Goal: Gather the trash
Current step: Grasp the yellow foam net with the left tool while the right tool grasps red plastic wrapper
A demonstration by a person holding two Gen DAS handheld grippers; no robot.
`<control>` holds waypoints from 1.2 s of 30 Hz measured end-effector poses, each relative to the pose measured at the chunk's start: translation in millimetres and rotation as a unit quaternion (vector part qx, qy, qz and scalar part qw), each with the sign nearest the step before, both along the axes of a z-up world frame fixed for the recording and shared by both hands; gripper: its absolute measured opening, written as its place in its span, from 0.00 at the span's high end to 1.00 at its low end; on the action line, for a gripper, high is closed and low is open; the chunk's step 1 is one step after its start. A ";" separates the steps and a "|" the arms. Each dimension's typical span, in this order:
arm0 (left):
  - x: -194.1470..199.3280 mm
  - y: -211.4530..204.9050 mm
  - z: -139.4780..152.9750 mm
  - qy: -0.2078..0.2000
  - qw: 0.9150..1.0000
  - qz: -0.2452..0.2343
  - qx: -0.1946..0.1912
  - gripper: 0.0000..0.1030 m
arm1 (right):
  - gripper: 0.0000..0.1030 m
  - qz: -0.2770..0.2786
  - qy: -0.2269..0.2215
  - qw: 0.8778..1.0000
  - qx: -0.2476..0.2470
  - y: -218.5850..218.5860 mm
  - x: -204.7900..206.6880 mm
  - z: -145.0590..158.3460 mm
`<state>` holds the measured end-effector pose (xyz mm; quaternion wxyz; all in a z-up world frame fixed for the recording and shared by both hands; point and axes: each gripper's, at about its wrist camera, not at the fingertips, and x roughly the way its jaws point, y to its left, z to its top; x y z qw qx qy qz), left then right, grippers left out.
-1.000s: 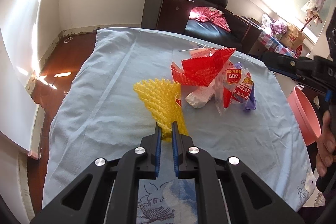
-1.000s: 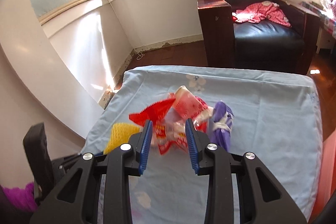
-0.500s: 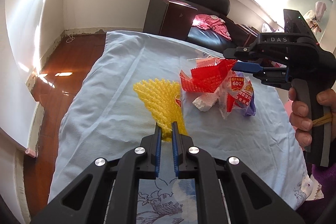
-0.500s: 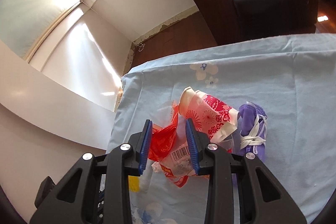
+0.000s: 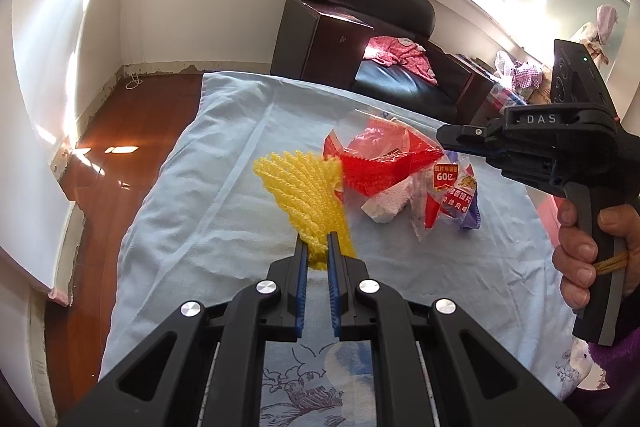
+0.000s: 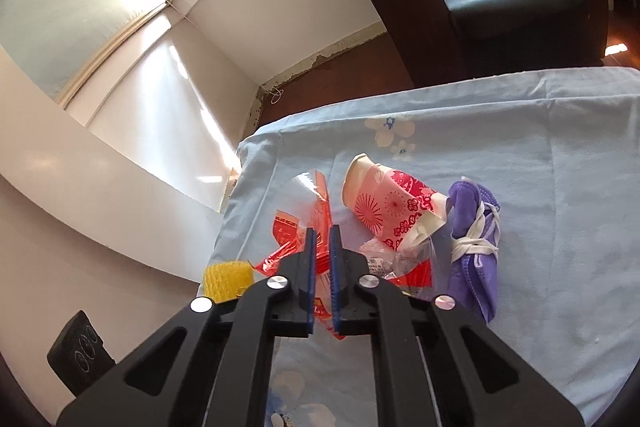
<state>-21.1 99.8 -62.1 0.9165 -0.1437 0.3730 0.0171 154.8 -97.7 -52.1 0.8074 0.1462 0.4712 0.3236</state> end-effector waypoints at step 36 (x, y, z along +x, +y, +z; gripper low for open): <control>-6.1 5.0 4.4 -0.013 1.000 0.015 -0.009 0.92 | 0.91 0.027 0.029 0.999 -0.009 18.1 7.9 -5.5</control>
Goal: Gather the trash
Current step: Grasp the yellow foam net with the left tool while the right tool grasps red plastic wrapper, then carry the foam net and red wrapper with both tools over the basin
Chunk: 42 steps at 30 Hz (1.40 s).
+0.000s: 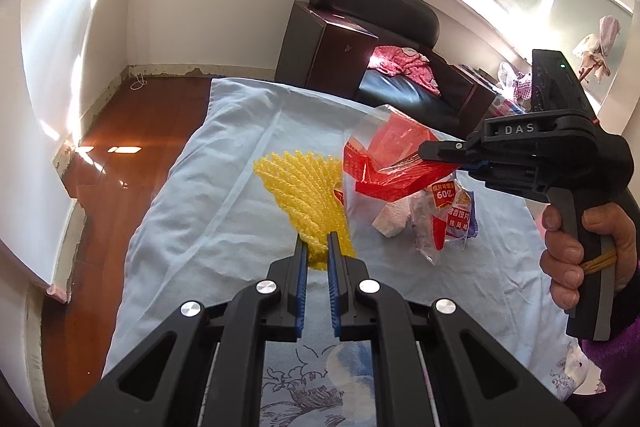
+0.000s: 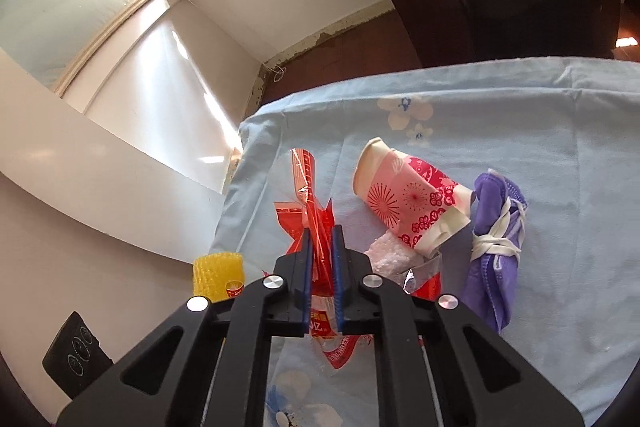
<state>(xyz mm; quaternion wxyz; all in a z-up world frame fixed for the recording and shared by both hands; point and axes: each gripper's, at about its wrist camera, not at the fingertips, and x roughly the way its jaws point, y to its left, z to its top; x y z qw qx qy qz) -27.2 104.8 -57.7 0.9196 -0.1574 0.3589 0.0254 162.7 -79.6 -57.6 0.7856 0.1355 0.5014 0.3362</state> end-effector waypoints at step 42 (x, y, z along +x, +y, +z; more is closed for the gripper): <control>67.9 -270.4 61.3 -0.072 0.950 -0.304 0.015 0.92 | 0.91 -0.391 -0.181 0.891 -0.145 -337.7 -126.4 33.7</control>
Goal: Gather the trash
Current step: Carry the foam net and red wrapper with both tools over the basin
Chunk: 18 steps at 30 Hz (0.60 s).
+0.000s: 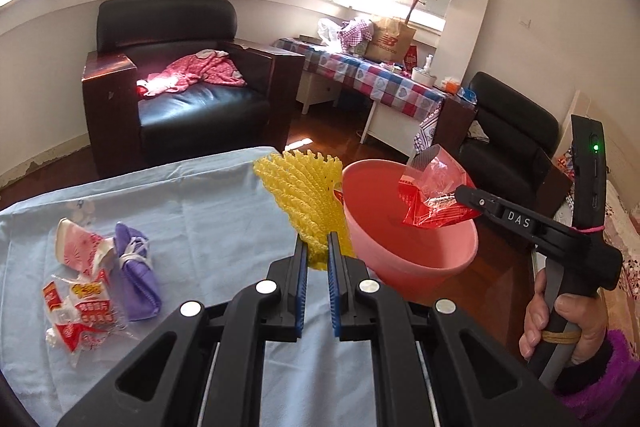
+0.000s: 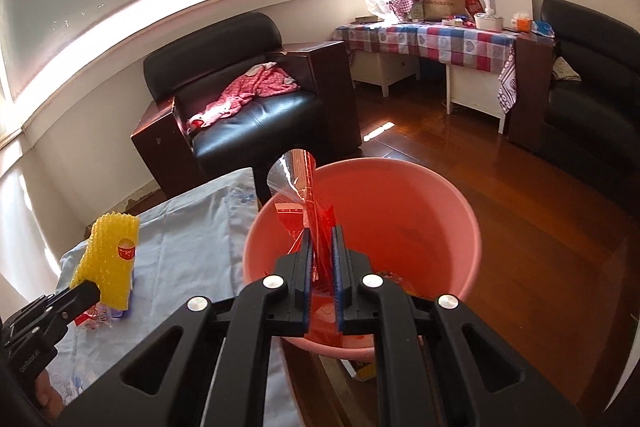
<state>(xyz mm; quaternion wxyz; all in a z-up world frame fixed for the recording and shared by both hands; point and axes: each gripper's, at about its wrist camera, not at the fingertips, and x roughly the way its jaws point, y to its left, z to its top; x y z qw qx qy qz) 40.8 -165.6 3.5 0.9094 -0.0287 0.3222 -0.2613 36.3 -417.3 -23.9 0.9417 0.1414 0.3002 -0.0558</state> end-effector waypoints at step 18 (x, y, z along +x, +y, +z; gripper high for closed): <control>39.1 -118.9 -16.9 0.018 0.996 -0.084 0.021 0.92 | 0.91 -0.033 0.017 0.999 -0.017 -29.5 -12.2 -15.3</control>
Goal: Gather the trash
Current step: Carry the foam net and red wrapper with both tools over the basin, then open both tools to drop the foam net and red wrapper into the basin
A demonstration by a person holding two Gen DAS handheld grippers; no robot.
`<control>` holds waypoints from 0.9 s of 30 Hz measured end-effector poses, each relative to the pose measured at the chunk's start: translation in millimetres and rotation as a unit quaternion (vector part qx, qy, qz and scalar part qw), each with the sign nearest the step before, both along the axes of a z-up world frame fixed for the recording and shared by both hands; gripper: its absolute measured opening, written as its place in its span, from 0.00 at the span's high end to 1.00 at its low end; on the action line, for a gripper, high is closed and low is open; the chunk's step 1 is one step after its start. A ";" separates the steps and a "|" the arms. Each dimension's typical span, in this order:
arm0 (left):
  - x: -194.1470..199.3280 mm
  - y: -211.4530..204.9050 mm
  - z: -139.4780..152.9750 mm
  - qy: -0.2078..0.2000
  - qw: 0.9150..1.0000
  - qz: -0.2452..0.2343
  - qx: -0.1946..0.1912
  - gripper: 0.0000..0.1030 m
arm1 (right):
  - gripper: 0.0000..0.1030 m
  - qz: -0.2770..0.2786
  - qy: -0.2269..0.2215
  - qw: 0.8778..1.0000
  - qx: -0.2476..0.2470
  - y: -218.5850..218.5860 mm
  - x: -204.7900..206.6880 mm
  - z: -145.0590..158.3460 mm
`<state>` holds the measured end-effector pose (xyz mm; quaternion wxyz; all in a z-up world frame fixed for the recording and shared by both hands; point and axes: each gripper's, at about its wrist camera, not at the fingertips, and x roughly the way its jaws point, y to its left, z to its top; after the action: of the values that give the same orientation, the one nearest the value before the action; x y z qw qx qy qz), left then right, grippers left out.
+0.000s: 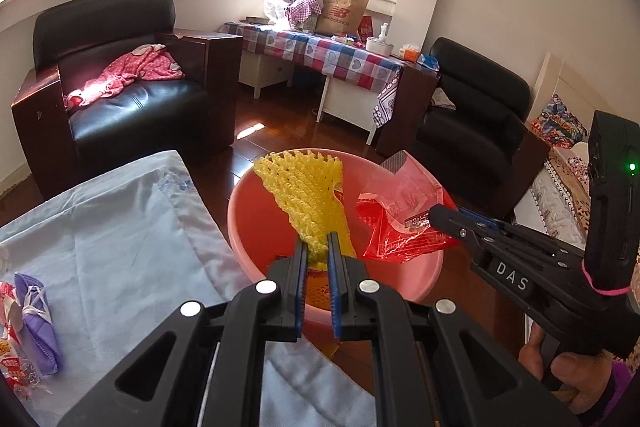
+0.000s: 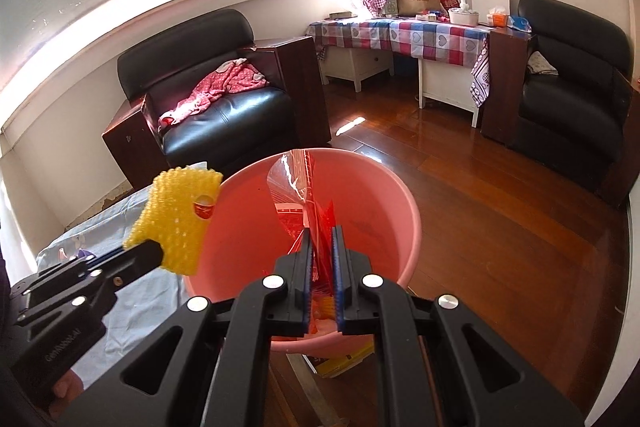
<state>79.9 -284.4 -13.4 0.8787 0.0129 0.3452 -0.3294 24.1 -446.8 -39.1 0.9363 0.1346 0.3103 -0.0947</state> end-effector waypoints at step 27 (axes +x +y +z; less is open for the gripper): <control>24.6 -22.4 -24.9 0.033 0.999 0.005 0.005 0.71 | 0.91 -0.017 0.009 1.000 0.014 -10.8 -0.2 -8.6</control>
<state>104.5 -306.8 -38.3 0.8684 0.0053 0.3755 -0.3238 23.9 -457.6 -47.8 0.9297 0.1519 0.3176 -0.1080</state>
